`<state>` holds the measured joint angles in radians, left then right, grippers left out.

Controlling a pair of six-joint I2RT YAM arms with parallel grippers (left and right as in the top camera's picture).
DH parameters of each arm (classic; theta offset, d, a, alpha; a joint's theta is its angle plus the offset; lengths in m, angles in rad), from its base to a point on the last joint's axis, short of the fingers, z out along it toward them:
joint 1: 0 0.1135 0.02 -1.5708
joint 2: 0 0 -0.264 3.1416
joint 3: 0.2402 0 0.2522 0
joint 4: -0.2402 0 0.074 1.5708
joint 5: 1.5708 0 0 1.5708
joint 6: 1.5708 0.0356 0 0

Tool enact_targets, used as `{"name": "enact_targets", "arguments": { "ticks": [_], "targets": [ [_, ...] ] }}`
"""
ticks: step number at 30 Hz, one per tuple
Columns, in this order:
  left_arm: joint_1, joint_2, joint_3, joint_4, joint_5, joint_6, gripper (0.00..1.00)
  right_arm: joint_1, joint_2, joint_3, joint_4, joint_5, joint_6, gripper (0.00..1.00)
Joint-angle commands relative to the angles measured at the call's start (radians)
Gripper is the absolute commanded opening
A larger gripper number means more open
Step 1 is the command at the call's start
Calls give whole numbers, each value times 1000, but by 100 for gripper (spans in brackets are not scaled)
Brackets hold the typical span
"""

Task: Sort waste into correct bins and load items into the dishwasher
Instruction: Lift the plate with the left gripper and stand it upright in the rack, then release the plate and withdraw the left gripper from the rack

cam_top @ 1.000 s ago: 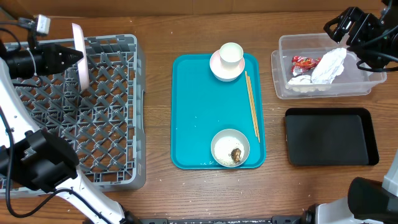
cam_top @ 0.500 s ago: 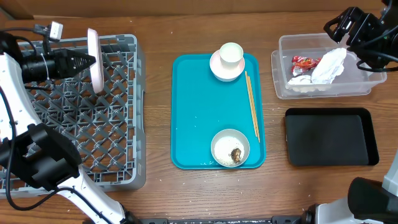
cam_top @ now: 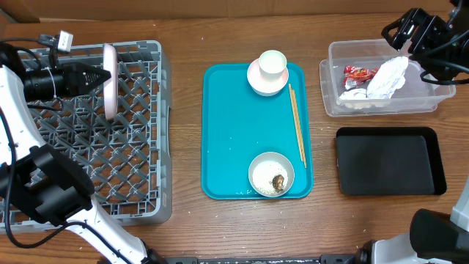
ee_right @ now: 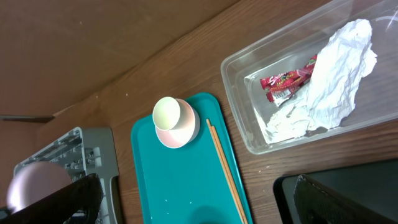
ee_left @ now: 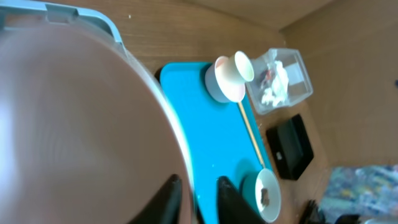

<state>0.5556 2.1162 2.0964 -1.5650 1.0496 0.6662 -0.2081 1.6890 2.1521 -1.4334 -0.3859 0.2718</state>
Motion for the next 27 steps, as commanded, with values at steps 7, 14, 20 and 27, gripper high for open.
{"name": "enact_targets", "arguments": {
  "ticks": [7,14,20,27],
  "targets": [
    [58,4,37,39,-52,-193,54,-1,-9,10,3,0,-7,100],
    [85,-8,235,-111,-67,-241,51,-1,-9,10,2,0,-7,100],
    [40,-98,357,-125,-60,-421,56,-1,-9,10,2,0,-7,100],
    [-208,-258,357,-125,98,-443,100,-1,-9,10,2,0,-7,100]
  ]
}}
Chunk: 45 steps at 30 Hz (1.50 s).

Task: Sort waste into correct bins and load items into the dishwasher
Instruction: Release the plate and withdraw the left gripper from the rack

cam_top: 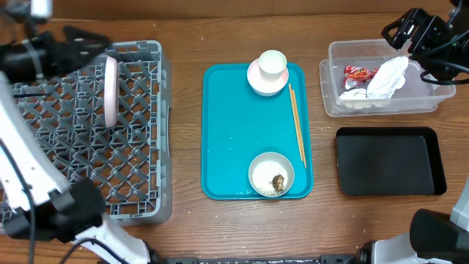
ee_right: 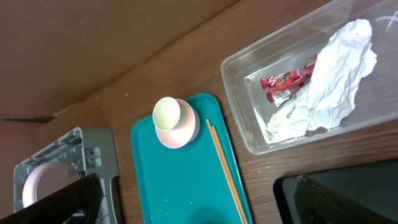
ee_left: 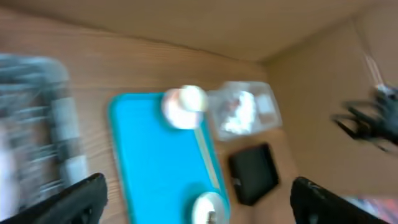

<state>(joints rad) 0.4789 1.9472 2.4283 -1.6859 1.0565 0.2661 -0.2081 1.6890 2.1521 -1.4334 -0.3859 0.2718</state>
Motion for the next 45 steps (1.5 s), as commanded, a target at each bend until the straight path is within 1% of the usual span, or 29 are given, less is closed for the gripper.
{"name": "enact_targets", "arguments": {
  "ticks": [1,4,7,8,9,10,12,15,17,19,21,22,24,25,26,29,30,31,34,36,38,40,41,43,45],
  "targets": [
    [-173,-99,26,-4,87,-42,98,-1,-9,10,2,0,-7,100],
    [-348,-109,26,-4,19,-42,99,-1,-9,10,2,0,-7,100],
    [-537,-96,19,5,-103,-43,100,-1,-9,10,2,0,-7,100],
    [-607,-87,19,18,-177,-43,98,-1,-9,10,3,0,-7,100],
    [-718,-67,18,47,-329,-71,96,-1,-9,10,2,0,-7,100],
    [-769,-52,16,65,-415,-109,96,-1,-9,10,3,0,-7,100],
    [-879,-12,14,107,-642,-214,96,-1,-9,10,2,0,-7,100],
    [-986,53,14,156,-924,-346,96,-1,-9,10,3,0,-7,100],
    [-1031,90,14,171,-1058,-419,96,-1,-9,10,2,0,-7,100],
    [-1060,121,14,175,-1134,-465,96,-1,-9,10,2,0,-7,100],
    [-1065,137,15,177,-1191,-472,96,-1,-9,10,3,0,-7,100],
    [-1064,138,15,176,-1231,-487,94,-1,-9,10,2,0,-7,100],
    [-1036,132,18,165,-1357,-606,86,-1,-9,10,3,0,-7,100],
    [-1017,125,22,156,-1395,-660,84,-1,-9,10,3,0,-7,100],
    [-986,111,31,145,-1421,-706,84,-1,-9,10,3,0,-7,100],
    [-893,63,66,133,-1419,-744,94,-1,-9,10,2,0,-7,100],
    [-838,35,84,131,-1407,-747,97,-1,-9,10,2,1,-7,100],
    [-790,14,98,132,-1388,-749,99,-1,-9,10,3,1,-7,100],
    [-643,-50,112,130,-1320,-795,100,-1,-9,10,19,0,-7,100],
    [-514,-92,112,116,-1271,-848,100,-1,-9,10,39,-10,-1,100],
    [-389,-119,112,88,-1221,-902,100,-1,-9,10,56,-47,40,100],
    [-267,-130,112,48,-1141,-942,100,-1,-9,10,70,-82,76,100],
    [-180,-130,111,21,-1056,-948,100,2,-8,10,80,-116,104,100],
    [-87,-123,106,-3,-951,-945,100,26,-2,9,93,-185,93,100],
    [-24,-121,98,-3,-890,-946,100,69,10,9,92,-187,47,100]
  ]
}}
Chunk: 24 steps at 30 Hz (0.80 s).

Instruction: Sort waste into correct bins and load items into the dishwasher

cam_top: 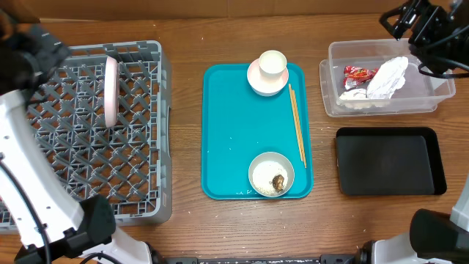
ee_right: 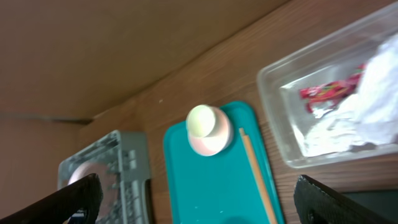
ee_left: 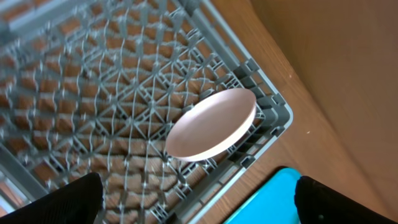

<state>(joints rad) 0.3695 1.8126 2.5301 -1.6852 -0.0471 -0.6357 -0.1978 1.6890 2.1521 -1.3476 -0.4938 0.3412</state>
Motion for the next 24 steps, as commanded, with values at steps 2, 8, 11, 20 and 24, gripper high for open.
{"name": "enact_targets", "arguments": {
  "ticks": [2,8,11,20,24],
  "targets": [
    [120,13,-10,-4,233,-45,100,129,34,8,2,-47,-85,100],
    [136,13,-10,-4,231,-45,100,347,156,7,47,171,-87,100],
    [134,13,-10,-4,231,-45,100,452,253,7,133,240,-88,100],
    [134,13,-10,-5,240,-45,100,570,341,9,207,396,-76,100],
    [131,13,-10,-4,491,119,100,528,314,9,202,441,-76,100]
  ]
}}
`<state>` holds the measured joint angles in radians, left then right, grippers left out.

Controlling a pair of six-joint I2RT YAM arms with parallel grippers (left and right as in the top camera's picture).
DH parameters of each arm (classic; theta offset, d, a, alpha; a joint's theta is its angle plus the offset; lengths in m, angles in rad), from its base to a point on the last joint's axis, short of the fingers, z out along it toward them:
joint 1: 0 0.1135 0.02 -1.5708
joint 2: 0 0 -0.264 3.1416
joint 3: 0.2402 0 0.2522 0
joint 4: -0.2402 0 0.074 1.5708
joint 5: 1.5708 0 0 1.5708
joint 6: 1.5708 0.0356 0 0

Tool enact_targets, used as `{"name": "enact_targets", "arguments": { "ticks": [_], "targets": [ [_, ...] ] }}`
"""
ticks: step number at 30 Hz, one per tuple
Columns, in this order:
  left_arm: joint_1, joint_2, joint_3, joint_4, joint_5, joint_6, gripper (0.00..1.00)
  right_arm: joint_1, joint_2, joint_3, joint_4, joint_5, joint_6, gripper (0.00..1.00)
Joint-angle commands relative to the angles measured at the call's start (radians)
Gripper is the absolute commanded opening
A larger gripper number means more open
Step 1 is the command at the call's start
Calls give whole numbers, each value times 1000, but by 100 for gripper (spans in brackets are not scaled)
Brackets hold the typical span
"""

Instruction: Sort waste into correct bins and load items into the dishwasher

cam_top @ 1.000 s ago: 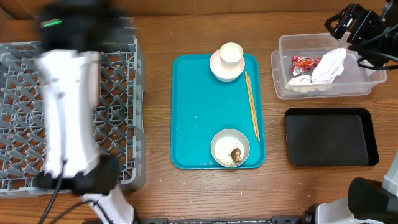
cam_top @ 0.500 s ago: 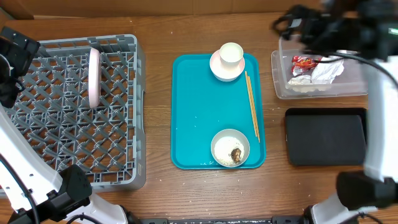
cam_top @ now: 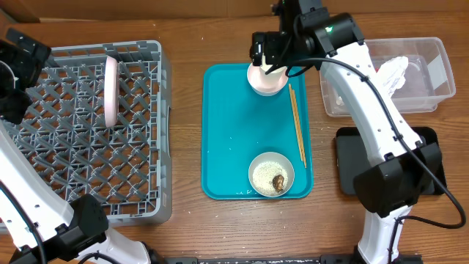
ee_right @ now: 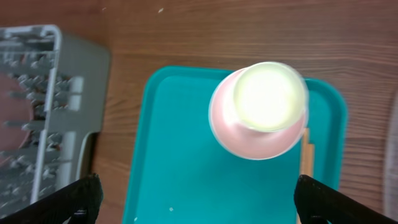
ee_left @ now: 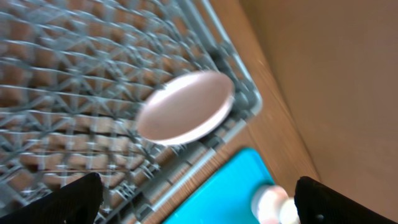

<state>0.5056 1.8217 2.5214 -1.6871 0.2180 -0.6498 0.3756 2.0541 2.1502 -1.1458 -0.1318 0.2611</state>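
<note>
A pale cup (ee_right: 270, 96) sits in a pink bowl (ee_right: 255, 140) at the far end of the teal tray (cam_top: 234, 132). My right gripper (cam_top: 267, 55) hangs open right above them, with its fingers (ee_right: 78, 199) wide apart and empty. A white bowl (cam_top: 272, 174) with a food scrap lies at the tray's near end, and chopsticks (cam_top: 297, 125) lie along its right side. A pink plate (cam_top: 110, 92) stands upright in the grey rack (cam_top: 88, 169). My left gripper (cam_top: 22, 55) is open, above the rack's far left corner.
A clear bin (cam_top: 410, 81) with a red wrapper and crumpled paper stands at the far right. A black tray (cam_top: 421, 172) lies in front of it, partly under my right arm. Bare wood runs between the rack and the teal tray.
My right arm has moved from over the clear bin at the far right to above the cup and pink bowl. The left gripper has shifted slightly over the rack's corner.
My left gripper was at the pink plate standing in the rack, fingers close together. Then it was clear of the plate, which stayed upright, and later at the rack's far left corner. My right gripper stayed open near the clear bin, and is now over the cup.
</note>
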Motion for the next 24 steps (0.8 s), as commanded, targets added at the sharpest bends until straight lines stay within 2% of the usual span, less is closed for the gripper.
{"name": "enact_targets", "arguments": {
  "ticks": [1,4,7,14,16,17,19,21,22,24],
  "targets": [
    [-11,4,-1,-2,328,182,100,-67,-61,11,-3,81,6,100],
    [-73,4,-1,29,539,356,100,-146,-93,11,-15,86,91,100],
    [-215,7,-1,78,575,462,100,-240,-129,11,-29,77,182,100],
    [-605,35,-1,243,489,486,100,-438,-158,11,-41,64,192,100],
    [-680,45,-1,312,459,485,94,-476,-155,11,-41,64,192,100],
    [-731,55,-1,355,428,485,94,-493,-155,11,-41,64,192,100],
    [-813,80,-1,402,292,461,92,-520,-155,11,-41,64,192,100],
    [-874,117,-1,420,154,414,82,-541,-155,11,-41,64,192,100],
    [-898,143,-1,430,132,407,79,-549,-155,11,-41,64,192,100],
    [-928,222,0,454,141,423,80,-562,-155,11,-41,64,192,100]
  ]
}}
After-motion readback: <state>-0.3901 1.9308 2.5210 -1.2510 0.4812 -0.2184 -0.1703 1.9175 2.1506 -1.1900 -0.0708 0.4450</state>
